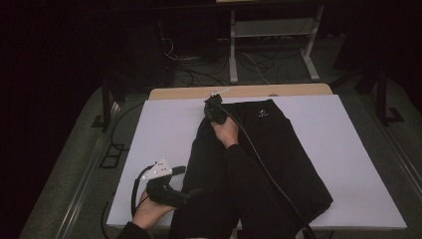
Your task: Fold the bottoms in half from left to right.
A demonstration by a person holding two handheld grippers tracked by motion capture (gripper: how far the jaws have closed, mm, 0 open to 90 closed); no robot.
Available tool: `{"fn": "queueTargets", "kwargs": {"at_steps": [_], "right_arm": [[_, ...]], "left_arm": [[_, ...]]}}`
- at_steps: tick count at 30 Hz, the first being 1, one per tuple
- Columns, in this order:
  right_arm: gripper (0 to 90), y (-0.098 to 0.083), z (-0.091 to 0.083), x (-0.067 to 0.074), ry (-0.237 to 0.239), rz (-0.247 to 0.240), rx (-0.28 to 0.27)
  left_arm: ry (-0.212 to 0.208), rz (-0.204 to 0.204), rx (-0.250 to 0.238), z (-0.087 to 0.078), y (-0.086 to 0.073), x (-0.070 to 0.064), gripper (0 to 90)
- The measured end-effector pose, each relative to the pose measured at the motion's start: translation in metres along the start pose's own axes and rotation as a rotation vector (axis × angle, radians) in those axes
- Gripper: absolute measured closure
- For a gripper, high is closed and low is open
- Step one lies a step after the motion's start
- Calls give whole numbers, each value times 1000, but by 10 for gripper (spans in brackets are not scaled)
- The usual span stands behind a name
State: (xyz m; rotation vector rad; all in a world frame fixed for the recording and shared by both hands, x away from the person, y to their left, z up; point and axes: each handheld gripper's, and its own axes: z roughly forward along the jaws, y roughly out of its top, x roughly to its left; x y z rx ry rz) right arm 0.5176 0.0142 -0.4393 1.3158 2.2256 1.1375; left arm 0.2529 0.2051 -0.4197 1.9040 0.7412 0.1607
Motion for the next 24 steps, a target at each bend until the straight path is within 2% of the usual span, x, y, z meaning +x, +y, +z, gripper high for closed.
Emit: {"fn": "queueTargets", "kwargs": {"at_steps": [4, 9, 15, 19, 24], "right_arm": [[862, -3, -6, -4, -1, 14, -11], [862, -3, -9, -6, 0, 8, -26], [861, -4, -9, -2, 5, -10, -40], [861, -3, -10, 1, 1, -18, -47], [862, -2, -11, 1, 6, -18, -56]], "left_arm": [[-3, 20, 48, -9, -8, -6, 0], [4, 14, 82, -19, -14, -5, 0], [5, 19, 146, -29, -20, -5, 4], [2, 20, 170, -32, -24, -4, 4], [7, -10, 229, -35, -32, 0, 8]]}}
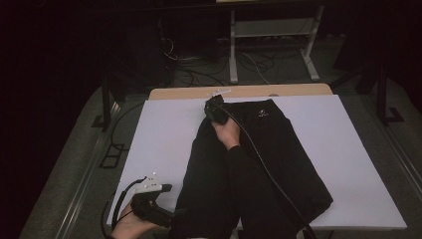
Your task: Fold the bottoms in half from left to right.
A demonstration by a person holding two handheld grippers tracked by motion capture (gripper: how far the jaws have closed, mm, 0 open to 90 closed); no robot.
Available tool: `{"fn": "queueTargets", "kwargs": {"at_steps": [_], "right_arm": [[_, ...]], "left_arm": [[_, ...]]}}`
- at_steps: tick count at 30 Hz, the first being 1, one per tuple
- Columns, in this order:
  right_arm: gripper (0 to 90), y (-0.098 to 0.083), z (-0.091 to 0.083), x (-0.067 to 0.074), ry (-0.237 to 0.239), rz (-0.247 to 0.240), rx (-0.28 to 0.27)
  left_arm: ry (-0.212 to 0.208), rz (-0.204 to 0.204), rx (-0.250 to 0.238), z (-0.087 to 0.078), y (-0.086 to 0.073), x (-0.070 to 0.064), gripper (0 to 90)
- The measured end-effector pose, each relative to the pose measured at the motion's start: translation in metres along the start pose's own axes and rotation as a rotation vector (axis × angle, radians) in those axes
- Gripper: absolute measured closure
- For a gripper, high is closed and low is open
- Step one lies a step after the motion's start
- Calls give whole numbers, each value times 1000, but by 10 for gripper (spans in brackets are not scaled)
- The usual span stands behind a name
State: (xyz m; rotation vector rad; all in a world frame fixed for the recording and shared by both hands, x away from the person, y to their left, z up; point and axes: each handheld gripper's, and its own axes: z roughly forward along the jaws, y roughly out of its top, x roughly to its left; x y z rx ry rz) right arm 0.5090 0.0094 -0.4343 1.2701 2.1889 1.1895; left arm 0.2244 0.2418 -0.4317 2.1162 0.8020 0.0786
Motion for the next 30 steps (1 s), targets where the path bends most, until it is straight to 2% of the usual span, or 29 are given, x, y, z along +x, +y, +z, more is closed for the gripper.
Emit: {"fn": "queueTargets", "kwargs": {"at_steps": [2, 6, 10, 13, 15, 17, 20, 23, 25, 27, 29, 30], "right_arm": [[861, 1, 0, 0, -3, -1, -2], [861, 1, -1, 0, -8, -8, 2], [861, 2, -2, -1, -8, -6, -1], [861, 3, -3, -1, -8, -7, -6], [861, 3, -4, -1, -8, -7, -11], [861, 3, -4, -1, -8, -9, -12], [861, 3, -4, -1, -4, -18, -12], [861, 3, -4, -1, -3, -16, -13], [861, 4, -4, -1, -3, -19, -16], [861, 4, -5, -1, -4, -20, -15], [861, 4, -5, -1, -8, -21, -14], [861, 4, -5, -1, -7, -18, -15]], "left_arm": [[1, -2, 10, -1, -1, 3, 19], [-26, -28, 24, -3, -2, 9, 45], [-44, -18, 59, -3, -7, 11, 72], [-66, -25, 74, -5, -12, 14, 89], [-98, -37, 99, -7, -17, 16, 141], [-108, -39, 103, -7, -18, 17, 143], [-146, -52, 114, -6, -20, 19, 177], [-157, -52, 111, -4, -20, 18, 190], [-170, -39, 117, -3, -19, 18, 242], [-159, 14, 127, -2, -18, 15, 309], [-168, 26, 137, -1, -18, 13, 337], [-177, 32, 141, 0, -17, 12, 379]]}}
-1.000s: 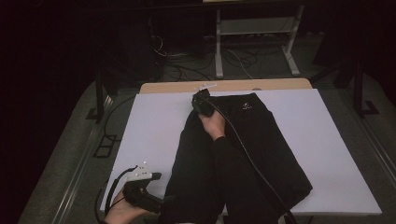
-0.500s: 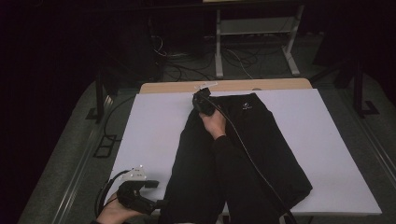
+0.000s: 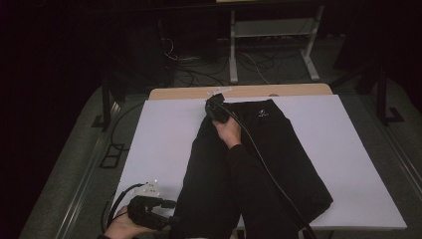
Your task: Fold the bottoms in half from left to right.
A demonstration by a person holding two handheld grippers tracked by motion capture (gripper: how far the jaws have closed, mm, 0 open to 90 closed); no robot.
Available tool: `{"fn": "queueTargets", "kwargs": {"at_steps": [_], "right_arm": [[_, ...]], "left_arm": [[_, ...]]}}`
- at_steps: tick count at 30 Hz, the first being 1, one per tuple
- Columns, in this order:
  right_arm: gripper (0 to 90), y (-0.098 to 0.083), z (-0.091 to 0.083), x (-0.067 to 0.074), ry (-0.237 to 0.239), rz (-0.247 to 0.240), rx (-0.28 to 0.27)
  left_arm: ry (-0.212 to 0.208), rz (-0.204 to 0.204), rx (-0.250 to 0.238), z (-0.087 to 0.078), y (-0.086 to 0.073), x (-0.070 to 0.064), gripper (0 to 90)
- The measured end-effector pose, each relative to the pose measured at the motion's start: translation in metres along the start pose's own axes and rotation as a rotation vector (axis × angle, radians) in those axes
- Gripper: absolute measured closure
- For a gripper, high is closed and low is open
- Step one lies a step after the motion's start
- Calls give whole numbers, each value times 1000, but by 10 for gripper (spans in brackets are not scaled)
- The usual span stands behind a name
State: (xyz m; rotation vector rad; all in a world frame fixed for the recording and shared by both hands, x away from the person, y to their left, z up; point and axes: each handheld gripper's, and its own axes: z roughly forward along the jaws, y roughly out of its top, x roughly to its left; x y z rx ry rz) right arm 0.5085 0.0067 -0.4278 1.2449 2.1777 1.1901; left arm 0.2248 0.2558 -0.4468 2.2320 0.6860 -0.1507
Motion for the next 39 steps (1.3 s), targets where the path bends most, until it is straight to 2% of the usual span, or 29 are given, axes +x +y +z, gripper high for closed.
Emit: {"fn": "queueTargets", "kwargs": {"at_steps": [2, 3, 4, 5, 7, 9, 12, 15, 19, 21, 22, 25, 26, 27, 29, 35, 39], "right_arm": [[861, 0, -1, 0, -1, 0, -2], [861, 0, -1, 0, -1, 0, -2], [861, 1, -1, 0, 0, 1, -1], [861, 1, -1, 0, 0, 1, -1], [860, 0, -1, 1, -4, -16, 2], [860, 0, 0, 2, -8, -24, 4], [860, 0, 0, 2, -7, -21, 2], [861, 0, 0, 2, -2, -16, -3], [860, 0, 0, 2, 0, -14, -2], [861, 0, -1, 2, 4, -8, -4], [861, 0, -1, 2, 4, -8, -4], [860, 2, -2, 0, 5, -13, -3], [861, 3, -5, -1, 4, -10, -7], [861, 4, -6, -2, 5, -8, -10], [861, 6, -8, -4, 7, -6, -17], [861, 9, -13, -12, 9, -5, -22], [860, 12, -19, -18, 10, 0, -26]], "left_arm": [[-4, 38, 22, 2, 2, -3, 440], [-4, 38, 22, 2, 2, -3, 465], [8, 58, 30, 3, 3, -4, 523], [33, 94, 36, 3, 3, -5, 523], [73, 188, 44, 4, 2, -9, 674], [94, 240, 58, 6, 2, -12, 732], [98, 248, 60, 6, 3, -13, 778], [77, 250, 67, 7, 4, -12, 883], [75, 245, 61, 7, 4, -11, 891], [82, 214, 47, 4, 4, -9, 893], [82, 214, 47, 4, 4, -9, 893], [65, 164, -3, 0, 4, -4, 893], [60, 143, -42, -3, 4, -2, 893], [60, 143, -42, -3, 4, -2, 894], [59, 127, -74, -6, 6, -1, 893], [50, 135, -120, -8, 15, -6, 893], [14, 157, -145, -7, 22, -16, 893]]}}
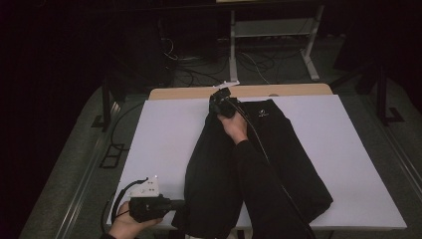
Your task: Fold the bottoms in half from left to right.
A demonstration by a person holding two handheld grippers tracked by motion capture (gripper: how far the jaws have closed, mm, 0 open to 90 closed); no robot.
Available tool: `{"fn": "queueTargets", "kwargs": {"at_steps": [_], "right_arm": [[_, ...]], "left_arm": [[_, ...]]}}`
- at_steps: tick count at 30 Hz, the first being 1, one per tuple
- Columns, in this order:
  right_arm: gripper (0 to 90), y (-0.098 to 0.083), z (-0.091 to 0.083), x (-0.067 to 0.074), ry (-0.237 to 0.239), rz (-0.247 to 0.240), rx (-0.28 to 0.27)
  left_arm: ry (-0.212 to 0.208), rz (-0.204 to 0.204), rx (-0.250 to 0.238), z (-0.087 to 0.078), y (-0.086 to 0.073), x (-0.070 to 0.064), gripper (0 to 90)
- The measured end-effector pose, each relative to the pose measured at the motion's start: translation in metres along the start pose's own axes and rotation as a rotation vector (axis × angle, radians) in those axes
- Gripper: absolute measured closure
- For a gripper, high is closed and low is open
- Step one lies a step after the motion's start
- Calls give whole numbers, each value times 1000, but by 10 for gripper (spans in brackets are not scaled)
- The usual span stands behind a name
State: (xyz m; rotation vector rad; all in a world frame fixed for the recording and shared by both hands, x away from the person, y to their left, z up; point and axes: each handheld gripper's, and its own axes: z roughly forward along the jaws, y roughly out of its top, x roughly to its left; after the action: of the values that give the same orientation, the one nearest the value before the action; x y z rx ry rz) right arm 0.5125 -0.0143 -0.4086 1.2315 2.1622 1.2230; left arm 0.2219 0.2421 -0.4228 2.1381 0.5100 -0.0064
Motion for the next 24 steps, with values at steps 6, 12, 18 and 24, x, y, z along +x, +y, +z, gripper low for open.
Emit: {"fn": "queueTargets", "kwargs": {"at_steps": [6, 12, 18, 24], "right_arm": [[861, 8, -14, -13, 0, 14, -10], [861, 11, -24, -26, 7, 25, -2], [860, 13, -36, -38, 6, 29, 1], [861, 14, -49, -47, 10, 25, -9]], "left_arm": [[-46, 16, -23, 8, 12, -7, 893], [-99, 40, -13, 17, 24, -13, 893], [-145, 57, -21, 26, 34, -18, 893], [-190, 80, -13, 38, 43, -24, 893]]}}
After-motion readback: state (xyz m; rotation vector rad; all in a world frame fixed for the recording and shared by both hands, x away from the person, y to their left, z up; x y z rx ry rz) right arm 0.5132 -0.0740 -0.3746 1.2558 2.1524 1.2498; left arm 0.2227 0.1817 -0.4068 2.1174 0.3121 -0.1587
